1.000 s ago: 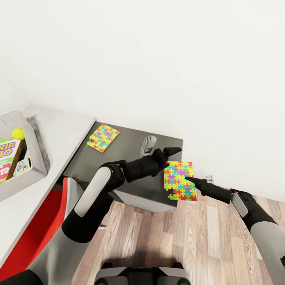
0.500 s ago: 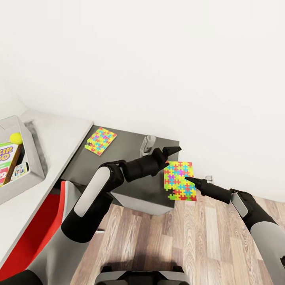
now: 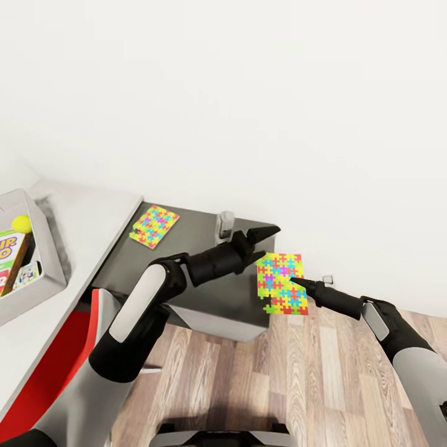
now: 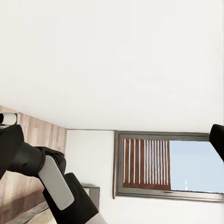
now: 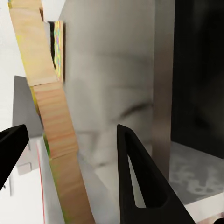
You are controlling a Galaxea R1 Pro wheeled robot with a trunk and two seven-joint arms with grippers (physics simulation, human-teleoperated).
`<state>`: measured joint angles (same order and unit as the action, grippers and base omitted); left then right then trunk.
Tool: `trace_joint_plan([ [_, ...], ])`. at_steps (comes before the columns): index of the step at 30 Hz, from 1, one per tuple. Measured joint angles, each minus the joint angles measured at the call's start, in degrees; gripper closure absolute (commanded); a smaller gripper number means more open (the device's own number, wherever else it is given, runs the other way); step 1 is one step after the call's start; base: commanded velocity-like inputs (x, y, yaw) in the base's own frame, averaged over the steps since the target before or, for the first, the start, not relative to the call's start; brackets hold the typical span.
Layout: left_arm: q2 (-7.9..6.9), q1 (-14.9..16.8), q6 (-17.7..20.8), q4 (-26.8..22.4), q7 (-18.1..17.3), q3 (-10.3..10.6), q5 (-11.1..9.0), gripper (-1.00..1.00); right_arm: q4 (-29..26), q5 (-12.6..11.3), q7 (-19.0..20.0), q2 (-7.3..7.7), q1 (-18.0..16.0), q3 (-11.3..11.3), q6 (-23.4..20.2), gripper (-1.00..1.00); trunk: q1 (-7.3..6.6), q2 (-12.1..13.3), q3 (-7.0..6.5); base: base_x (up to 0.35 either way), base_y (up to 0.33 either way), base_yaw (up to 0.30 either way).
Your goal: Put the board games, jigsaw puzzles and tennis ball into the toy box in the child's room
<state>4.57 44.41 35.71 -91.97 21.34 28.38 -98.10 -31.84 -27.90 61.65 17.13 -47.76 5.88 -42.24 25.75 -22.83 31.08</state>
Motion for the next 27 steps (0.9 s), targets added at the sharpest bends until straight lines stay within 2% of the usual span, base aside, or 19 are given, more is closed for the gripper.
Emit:
trace_joint_plan([
  [8, -0.70, -0.8, 0.4, 0.0, -2.0, -1.0, 0.0, -1.00, 0.0, 0.0, 0.0, 0.00, 0.0, 0.0, 0.0, 1.00, 0.00, 0.0, -0.74, 0.000, 0.000, -0.068],
  [27, -1.30, -1.2, 0.5, 0.0, -6.0, -1.3, 0.0, -1.00, -0.1, 0.0, 0.0, 0.00, 0.0, 0.1, 0.0, 1.00, 0.00, 0.0, -2.49, 0.000, 0.000, -0.068],
])
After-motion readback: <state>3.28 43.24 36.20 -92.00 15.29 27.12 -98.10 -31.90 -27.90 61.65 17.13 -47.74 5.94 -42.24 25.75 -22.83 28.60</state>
